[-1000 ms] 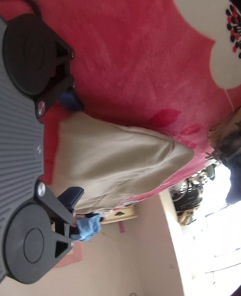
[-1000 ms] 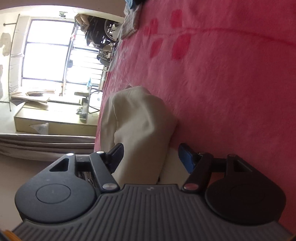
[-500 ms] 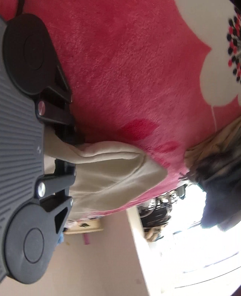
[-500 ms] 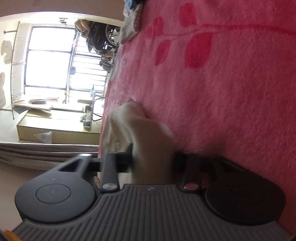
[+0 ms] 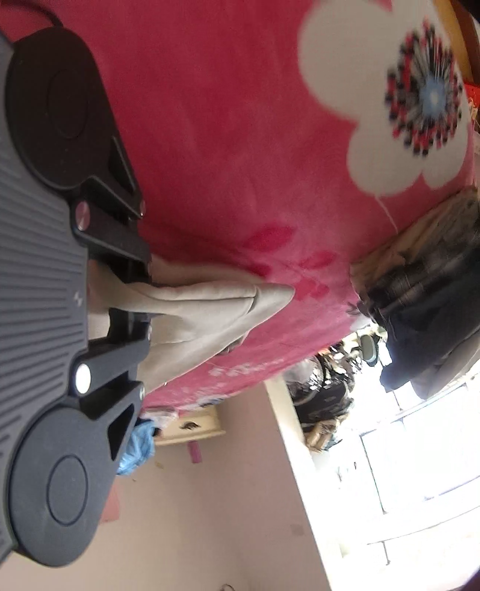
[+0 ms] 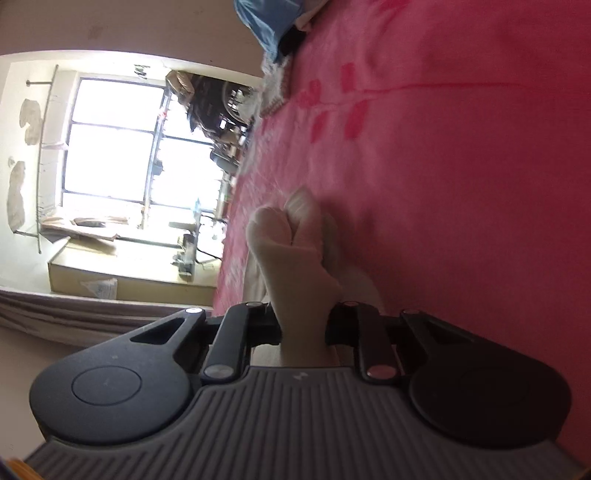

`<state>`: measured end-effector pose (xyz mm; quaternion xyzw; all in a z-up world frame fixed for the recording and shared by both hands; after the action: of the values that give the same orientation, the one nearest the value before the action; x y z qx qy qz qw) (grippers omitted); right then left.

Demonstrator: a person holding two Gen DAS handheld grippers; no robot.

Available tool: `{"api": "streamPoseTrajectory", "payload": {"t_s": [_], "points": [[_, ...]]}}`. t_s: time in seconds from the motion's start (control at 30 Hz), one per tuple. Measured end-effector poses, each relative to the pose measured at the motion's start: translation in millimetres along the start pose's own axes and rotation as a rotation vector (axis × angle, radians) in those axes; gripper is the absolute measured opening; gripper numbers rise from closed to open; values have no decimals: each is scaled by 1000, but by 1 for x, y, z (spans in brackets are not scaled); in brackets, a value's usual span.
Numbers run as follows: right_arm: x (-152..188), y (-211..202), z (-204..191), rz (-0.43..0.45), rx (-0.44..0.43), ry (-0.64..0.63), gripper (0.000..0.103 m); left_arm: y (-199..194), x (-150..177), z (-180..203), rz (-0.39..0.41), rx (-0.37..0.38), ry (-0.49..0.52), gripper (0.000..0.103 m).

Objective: Fold clothes

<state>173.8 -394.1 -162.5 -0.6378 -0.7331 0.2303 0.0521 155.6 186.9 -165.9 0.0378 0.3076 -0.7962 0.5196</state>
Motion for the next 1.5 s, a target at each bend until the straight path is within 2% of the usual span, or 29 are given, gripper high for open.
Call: {"api": "streamPoseTrajectory", "payload": {"t_s": [0.07,0.2,0.27,0.33,0.47,0.57,0.63,0.77,0.83,0.93,1.0,1.17,1.3,1.4,1.47,1.5], "points": [[7,-28,12,-15,23,-16,16,-14,4,-11,-22,-27,19,5],[11,-32,27,-59,36,-149,19,-1,13,-25,-72,-63,145,9],[12,-20,30,-82,52,-234,28,2,15,-30,-82,-95,199,24],[5,-24,31,-64,76,-256,33,-10,8,-30,-45,-120,222,34],[-19,-48,32,37,113,-265,44,-43,-19,-22,49,-147,281,39],[-32,-69,23,131,88,-289,45,-42,-40,-1,79,-141,412,48],[-35,-80,11,186,69,-332,45,-28,-47,20,69,-126,503,50],[-14,-66,-35,160,-16,-532,45,14,-36,63,7,-66,761,63],[-2,-52,-56,126,-49,-621,46,38,-28,68,-49,-58,824,64],[7,-18,-81,19,-91,-692,55,69,-25,62,-124,-66,856,64],[12,6,-91,-42,-97,-756,60,81,-27,59,-141,-68,859,64],[20,71,-97,-210,-46,-915,66,103,-29,56,-180,-9,817,65],[24,106,-92,-280,-10,-941,67,115,-26,49,-200,8,798,60],[23,115,-88,-297,-7,-915,63,113,-24,50,-185,34,815,51],[22,115,-86,-285,-7,-900,46,109,-22,53,-170,46,835,40],[22,113,-86,-275,-4,-901,43,107,-21,54,-162,51,846,38]]}}
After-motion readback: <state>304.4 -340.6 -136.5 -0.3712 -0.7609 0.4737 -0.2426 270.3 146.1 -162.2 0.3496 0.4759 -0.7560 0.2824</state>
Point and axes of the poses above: each gripper's, at about its wrist camera, not at the fingertips, and y roughly the way its jaws point, z to its right, x to its underside, the point moved 7 cm from there along y, roughly the way its jaws point, and after that the axes turned 14 degrees about z, right-handed, at the moved point
